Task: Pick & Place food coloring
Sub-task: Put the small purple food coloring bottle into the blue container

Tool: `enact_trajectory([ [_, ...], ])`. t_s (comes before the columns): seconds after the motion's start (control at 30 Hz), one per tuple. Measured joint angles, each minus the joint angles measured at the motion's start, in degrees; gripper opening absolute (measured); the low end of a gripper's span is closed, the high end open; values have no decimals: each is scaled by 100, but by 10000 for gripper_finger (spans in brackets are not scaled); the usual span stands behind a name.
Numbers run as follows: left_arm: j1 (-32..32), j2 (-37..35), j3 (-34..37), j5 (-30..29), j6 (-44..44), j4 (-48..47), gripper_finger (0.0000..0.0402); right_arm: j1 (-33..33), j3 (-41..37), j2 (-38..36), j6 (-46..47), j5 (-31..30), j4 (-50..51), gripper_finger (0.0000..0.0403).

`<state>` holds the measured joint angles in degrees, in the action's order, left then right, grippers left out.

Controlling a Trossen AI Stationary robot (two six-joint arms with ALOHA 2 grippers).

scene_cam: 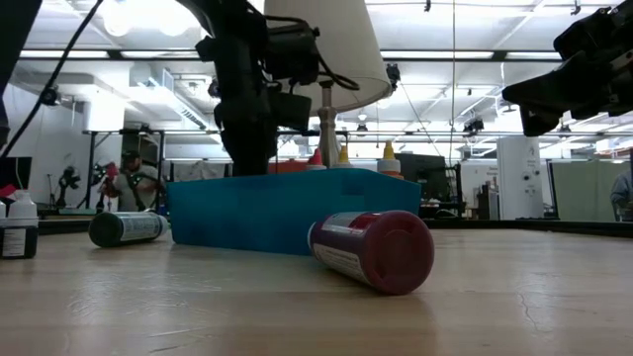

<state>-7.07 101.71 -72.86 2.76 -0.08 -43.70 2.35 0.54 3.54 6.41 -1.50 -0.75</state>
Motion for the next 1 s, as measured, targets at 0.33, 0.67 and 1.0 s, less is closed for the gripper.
enact_trajectory([
  [0.33, 41, 166, 0, -1, -53, 35, 46, 0, 0, -3, 0, -2, 0, 8],
  [0.67, 52, 146, 267, -2, -418, 251, 46, 0, 0, -3, 0, -2, 0, 8],
  [1.0, 55, 144, 282, -2, -450, 405, 46, -2, 0, -1, 0, 0, 0, 8],
])
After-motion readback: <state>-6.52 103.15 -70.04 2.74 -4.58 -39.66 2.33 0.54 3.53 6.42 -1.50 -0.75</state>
